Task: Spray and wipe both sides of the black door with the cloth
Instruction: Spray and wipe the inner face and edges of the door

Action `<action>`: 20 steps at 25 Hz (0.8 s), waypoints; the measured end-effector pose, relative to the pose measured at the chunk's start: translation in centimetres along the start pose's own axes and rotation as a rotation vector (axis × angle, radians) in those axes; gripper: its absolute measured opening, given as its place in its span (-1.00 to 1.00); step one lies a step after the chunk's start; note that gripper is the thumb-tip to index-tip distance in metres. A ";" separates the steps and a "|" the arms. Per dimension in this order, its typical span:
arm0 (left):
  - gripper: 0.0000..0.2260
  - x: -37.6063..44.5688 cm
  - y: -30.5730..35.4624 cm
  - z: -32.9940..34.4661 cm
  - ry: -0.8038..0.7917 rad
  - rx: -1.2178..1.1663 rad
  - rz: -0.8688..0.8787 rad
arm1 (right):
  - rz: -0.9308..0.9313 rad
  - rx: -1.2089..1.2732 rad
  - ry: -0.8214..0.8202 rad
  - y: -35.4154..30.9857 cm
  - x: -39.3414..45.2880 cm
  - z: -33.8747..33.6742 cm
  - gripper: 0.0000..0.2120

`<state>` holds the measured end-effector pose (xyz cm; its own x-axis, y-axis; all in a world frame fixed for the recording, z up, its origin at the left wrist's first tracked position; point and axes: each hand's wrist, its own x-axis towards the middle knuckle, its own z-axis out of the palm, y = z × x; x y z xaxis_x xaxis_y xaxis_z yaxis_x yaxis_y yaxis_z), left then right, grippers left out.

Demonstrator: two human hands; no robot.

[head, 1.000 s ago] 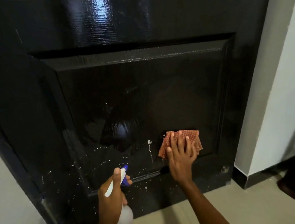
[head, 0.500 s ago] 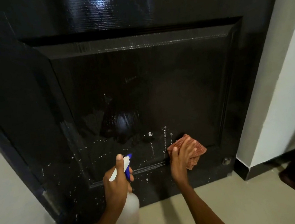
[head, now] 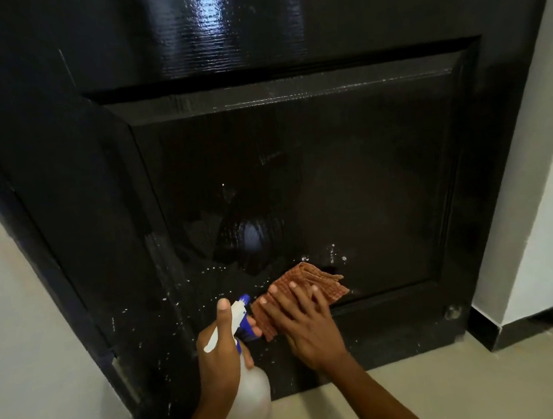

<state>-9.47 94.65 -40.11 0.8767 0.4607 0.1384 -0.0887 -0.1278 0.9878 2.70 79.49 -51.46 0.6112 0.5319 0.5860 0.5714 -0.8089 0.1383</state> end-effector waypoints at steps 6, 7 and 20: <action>-0.35 0.2 0.4 -1.9 0.069 -0.084 -0.087 | 0.743 0.341 0.193 5.5 0.0 -1.8 -0.39; -0.36 0.2 0.6 -2.2 0.088 -0.102 -0.110 | 0.828 0.434 0.216 5.9 0.2 -1.9 -0.39; -0.35 0.6 2.7 -7.2 0.293 -0.180 -0.143 | 0.127 0.082 0.100 -3.7 5.6 -2.3 -0.29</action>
<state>-12.60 100.85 -36.89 0.7157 0.6982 -0.0133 -0.0796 0.1006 0.9917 2.70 84.88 -46.86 0.6262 0.3960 0.6716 0.5385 -0.8426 -0.0053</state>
